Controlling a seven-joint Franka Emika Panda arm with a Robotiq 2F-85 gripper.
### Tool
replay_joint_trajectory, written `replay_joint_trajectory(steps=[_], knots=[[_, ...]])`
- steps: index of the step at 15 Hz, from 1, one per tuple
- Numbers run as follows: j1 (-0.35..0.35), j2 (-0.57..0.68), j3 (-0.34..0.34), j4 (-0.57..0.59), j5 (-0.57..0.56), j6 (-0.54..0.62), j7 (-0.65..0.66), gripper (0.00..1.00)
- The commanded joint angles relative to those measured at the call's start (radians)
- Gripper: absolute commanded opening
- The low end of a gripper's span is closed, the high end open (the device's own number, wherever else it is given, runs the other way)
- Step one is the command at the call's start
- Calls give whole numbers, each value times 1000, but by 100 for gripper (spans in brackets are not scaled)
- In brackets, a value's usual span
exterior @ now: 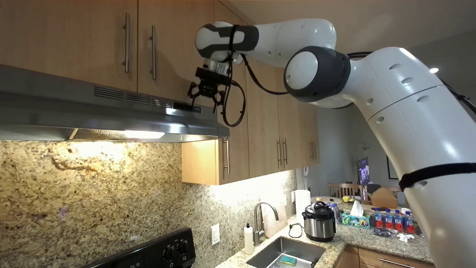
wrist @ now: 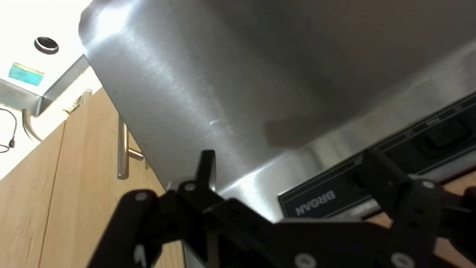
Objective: Turn off the stove light
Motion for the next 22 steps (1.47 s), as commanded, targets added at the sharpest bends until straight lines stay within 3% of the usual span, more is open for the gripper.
replay_joint_trajectory(steps=[1, 22], knots=[[-18, -15, 12, -19, 38, -49, -34, 100], [-11, 70, 30, 120, 24, -51, -32, 100]])
